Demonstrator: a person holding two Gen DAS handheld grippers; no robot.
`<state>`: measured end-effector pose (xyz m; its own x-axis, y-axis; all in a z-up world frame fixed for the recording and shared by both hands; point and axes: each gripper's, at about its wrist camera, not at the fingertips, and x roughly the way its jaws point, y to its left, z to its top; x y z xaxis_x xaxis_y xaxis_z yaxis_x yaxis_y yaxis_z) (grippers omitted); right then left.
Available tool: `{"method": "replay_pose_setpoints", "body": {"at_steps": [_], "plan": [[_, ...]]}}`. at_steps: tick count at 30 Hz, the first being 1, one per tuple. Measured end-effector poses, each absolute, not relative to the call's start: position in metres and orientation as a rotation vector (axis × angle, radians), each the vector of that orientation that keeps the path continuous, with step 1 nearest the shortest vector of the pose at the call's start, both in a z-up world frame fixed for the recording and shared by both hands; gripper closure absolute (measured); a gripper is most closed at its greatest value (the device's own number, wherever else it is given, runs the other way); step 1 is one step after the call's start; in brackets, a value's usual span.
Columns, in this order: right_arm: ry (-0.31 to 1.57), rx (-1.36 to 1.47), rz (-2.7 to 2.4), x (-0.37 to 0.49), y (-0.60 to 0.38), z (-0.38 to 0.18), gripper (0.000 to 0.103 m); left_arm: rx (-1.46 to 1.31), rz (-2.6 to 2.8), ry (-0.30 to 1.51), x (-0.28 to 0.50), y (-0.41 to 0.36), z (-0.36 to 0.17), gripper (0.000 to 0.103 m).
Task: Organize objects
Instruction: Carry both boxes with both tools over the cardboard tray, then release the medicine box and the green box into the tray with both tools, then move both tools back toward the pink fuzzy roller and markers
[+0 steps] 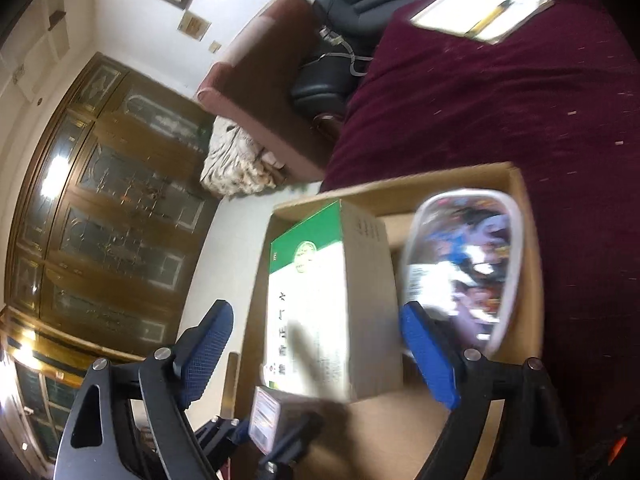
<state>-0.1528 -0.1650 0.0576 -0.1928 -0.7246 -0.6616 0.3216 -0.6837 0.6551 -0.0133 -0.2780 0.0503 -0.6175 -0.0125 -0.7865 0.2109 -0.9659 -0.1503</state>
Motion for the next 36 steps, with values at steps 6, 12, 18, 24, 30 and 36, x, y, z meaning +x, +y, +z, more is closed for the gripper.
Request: {"method": "replay_pose_setpoints", "body": {"at_steps": [6,12,18,24,30,36], "plan": [[-0.610,1.357,-1.890,-0.150,-0.147,0.057,0.013,1.310,-2.679,0.372,-0.014,-0.281,0.050,0.069],[-0.650,1.350,-1.781,-0.142,-0.171,0.049,0.013,1.320,-2.636,0.369,-0.014,-0.283,0.049,0.052],[-0.642,1.367,-1.714,-0.138,-0.180,0.041,0.013,1.284,-2.624,0.373,-0.012,-0.285,0.054,0.038],[-0.613,1.316,-1.810,-0.132,-0.147,0.062,0.013,1.271,-2.638,0.332,-0.005,-0.281,0.055,0.038],[-0.565,1.312,-1.867,-0.111,-0.120,0.065,0.013,1.241,-2.668,0.336,0.003,-0.275,0.059,0.038],[-0.587,1.333,-1.865,-0.094,-0.088,0.058,0.013,1.225,-2.670,0.346,0.009,-0.268,0.061,0.037]]}}
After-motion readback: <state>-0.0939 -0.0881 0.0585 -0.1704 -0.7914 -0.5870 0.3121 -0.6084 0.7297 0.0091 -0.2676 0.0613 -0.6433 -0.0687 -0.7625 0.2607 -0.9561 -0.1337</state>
